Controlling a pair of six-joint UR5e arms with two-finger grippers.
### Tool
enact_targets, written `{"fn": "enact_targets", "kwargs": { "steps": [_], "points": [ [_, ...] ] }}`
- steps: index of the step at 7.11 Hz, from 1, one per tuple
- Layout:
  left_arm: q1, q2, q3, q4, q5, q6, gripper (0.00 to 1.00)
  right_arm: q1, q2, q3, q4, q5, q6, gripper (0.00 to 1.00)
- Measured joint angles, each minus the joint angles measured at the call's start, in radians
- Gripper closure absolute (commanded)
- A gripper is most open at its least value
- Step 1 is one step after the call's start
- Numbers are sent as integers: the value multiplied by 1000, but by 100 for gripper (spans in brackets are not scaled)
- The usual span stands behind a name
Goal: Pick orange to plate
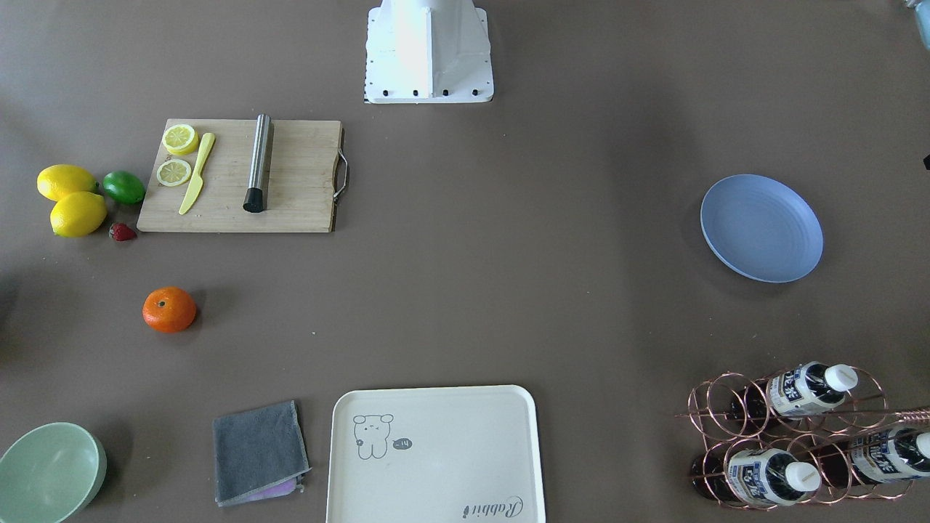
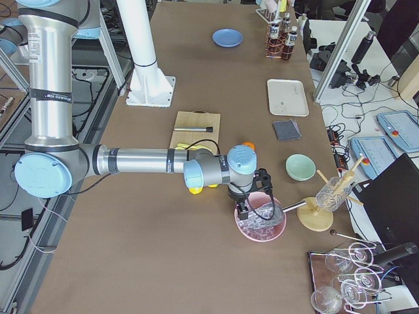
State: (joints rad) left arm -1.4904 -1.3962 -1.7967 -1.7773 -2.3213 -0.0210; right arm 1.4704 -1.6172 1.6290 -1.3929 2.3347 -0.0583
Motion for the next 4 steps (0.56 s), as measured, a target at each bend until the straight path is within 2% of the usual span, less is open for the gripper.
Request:
{"fn": "enact_targets", "kwargs": {
  "steps": [4],
  "points": [
    [8, -37, 34, -1, 3, 0, 2, 9, -1, -16, 0, 37, 0, 0]
  ]
}}
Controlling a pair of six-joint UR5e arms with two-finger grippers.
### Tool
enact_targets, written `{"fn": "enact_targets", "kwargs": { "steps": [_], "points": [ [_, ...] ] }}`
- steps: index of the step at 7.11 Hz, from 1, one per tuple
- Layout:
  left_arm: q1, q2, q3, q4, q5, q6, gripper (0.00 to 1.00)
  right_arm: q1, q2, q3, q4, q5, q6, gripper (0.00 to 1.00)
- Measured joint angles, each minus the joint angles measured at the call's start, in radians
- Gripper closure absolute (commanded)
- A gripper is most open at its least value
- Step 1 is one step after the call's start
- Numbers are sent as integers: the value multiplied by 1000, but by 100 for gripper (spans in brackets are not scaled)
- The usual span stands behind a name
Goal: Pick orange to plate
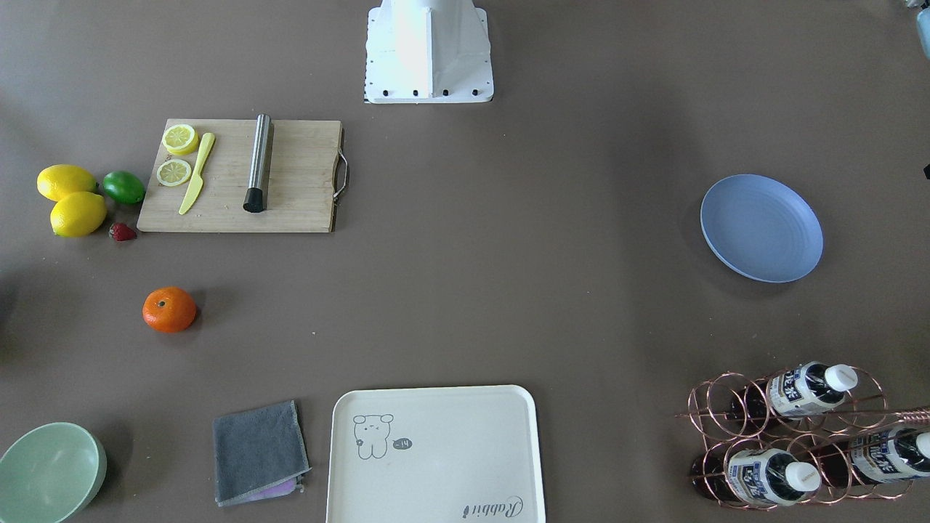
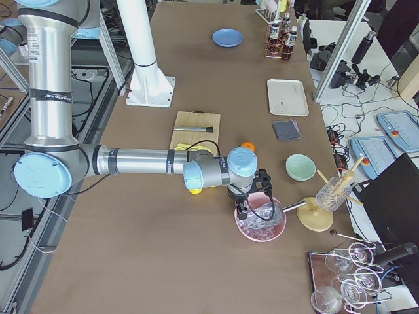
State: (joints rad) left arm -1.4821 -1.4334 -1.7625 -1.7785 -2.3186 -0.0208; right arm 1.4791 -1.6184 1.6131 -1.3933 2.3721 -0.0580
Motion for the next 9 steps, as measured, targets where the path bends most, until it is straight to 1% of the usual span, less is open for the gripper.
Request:
{"fn": "enact_targets", "kwargs": {
  "steps": [4, 9],
  "points": [
    [10, -5, 26, 0, 5, -5, 2, 1, -5, 5, 0, 19, 0, 0],
    [12, 2, 11, 0, -1, -9, 2, 1, -19, 4, 5, 22, 8, 0]
  ]
}}
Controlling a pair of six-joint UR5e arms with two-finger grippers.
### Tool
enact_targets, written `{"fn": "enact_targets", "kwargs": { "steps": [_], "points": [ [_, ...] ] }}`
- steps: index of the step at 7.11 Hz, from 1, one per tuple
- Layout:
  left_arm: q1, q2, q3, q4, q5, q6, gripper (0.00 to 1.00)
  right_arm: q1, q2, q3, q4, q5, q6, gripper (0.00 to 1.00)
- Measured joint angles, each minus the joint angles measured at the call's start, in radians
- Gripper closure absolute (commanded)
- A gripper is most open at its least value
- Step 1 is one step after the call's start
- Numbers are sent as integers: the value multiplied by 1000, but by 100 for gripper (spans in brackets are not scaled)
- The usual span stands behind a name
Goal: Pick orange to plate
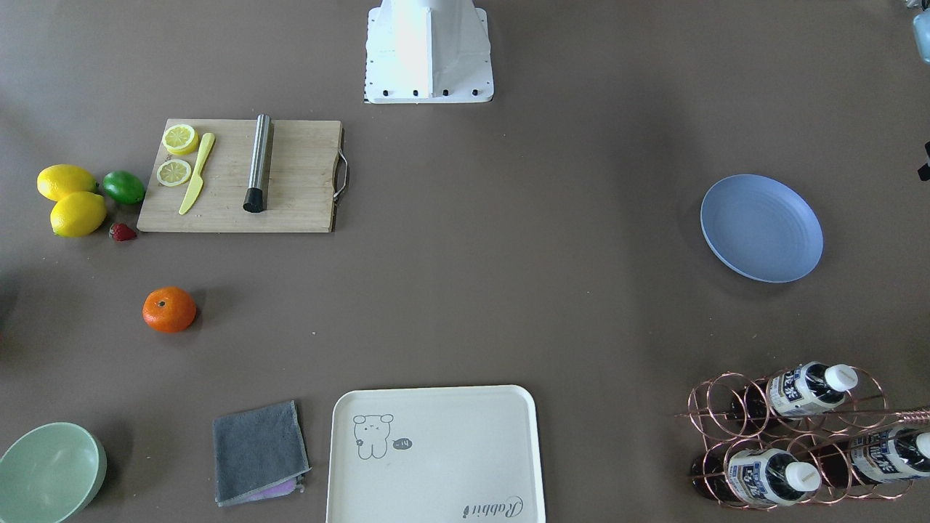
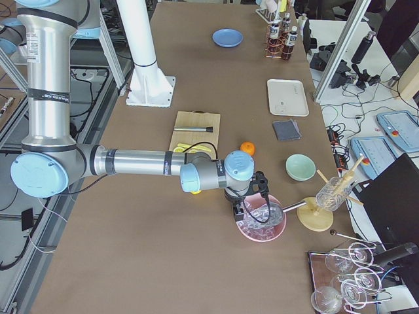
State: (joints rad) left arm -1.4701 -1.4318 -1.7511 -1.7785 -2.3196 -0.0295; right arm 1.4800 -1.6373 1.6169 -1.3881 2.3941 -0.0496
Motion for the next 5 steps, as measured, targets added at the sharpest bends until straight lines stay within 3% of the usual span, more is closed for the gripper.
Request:
{"fn": "enact_targets", "kwargs": {
  "steps": [5],
  "points": [
    [4, -8, 1, -2, 3, 0, 2, 0, -1, -4, 12, -5, -8, 0]
  ]
}}
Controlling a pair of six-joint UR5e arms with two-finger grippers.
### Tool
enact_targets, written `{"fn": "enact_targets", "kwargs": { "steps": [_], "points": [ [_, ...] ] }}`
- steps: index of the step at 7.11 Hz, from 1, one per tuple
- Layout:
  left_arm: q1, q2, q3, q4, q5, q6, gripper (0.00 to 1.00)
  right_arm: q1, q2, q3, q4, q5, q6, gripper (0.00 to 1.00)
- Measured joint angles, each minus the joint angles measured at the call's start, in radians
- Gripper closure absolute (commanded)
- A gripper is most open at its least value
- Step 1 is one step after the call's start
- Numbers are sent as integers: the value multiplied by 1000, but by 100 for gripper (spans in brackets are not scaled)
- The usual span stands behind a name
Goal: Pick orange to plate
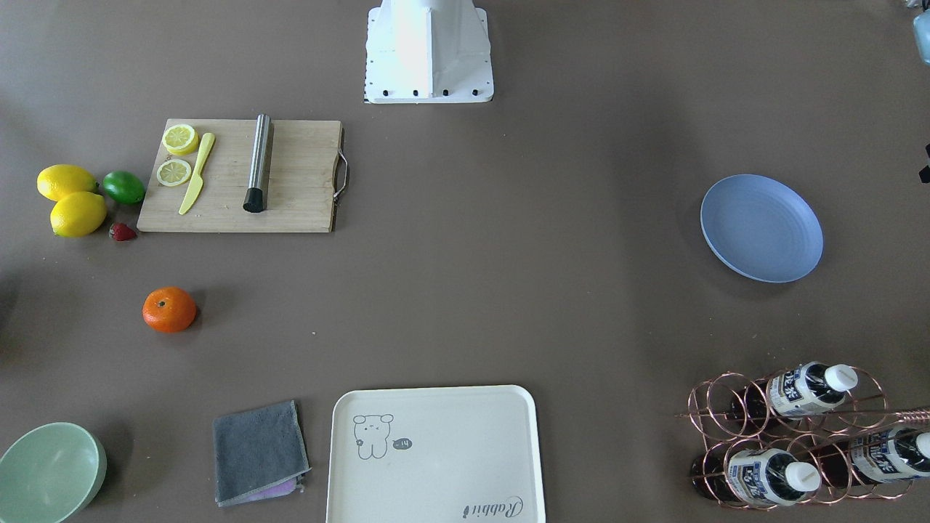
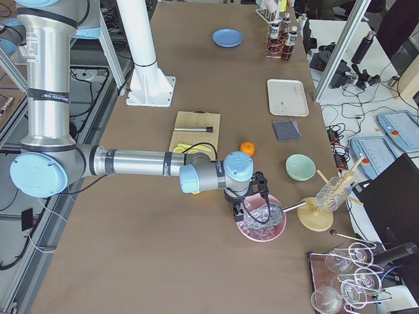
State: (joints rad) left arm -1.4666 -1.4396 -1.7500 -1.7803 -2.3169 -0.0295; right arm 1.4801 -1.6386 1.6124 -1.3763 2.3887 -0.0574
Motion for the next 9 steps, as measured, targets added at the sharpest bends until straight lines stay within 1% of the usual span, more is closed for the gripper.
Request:
{"fn": "enact_targets", "kwargs": {
  "steps": [9],
  "points": [
    [31, -2, 11, -2, -2, -1, 2, -5, -4, -1, 1, -4, -2, 0]
  ]
}}
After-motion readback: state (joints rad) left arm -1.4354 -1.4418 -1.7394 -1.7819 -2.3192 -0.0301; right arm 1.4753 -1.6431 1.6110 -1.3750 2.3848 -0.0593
